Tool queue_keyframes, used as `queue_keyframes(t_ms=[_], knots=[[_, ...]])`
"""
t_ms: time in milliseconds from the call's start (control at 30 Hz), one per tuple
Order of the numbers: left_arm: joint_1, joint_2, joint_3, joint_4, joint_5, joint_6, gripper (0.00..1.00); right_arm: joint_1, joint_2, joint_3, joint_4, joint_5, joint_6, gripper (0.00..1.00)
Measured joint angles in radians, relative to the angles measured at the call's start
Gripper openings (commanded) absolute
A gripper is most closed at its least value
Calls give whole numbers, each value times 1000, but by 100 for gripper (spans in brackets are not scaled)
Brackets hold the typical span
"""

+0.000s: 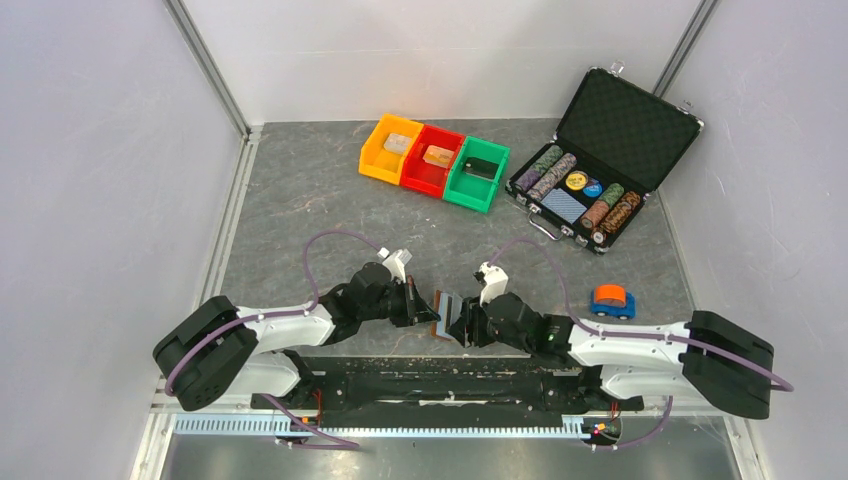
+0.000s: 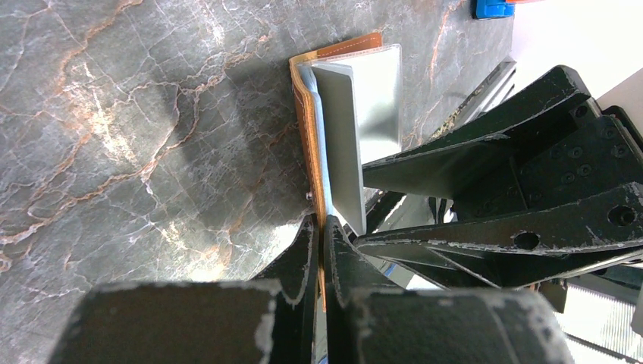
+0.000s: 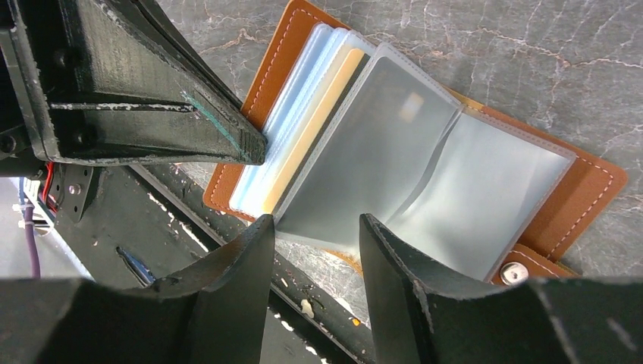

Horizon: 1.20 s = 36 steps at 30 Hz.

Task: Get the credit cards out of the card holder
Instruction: Remove the credit card from the card holder.

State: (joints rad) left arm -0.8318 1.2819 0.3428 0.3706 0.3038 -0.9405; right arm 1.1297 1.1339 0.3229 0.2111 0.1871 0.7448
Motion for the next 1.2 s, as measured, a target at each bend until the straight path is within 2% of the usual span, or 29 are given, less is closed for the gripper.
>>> queue_keyframes(t_ms=[400, 667, 767, 1200], knots=[[-1, 0, 0, 0, -8, 0, 2, 0, -146, -76, -55, 30, 31, 48], [-1, 0, 0, -6, -14, 0, 3, 0, -383, -148, -241, 104, 64, 47], [-1, 0, 0, -10, -16, 0, 6, 0, -435, -147, -281, 126, 65, 47], [-1, -3, 0, -32, -27, 0, 7, 0, -282, -37, -273, 134, -2, 43]])
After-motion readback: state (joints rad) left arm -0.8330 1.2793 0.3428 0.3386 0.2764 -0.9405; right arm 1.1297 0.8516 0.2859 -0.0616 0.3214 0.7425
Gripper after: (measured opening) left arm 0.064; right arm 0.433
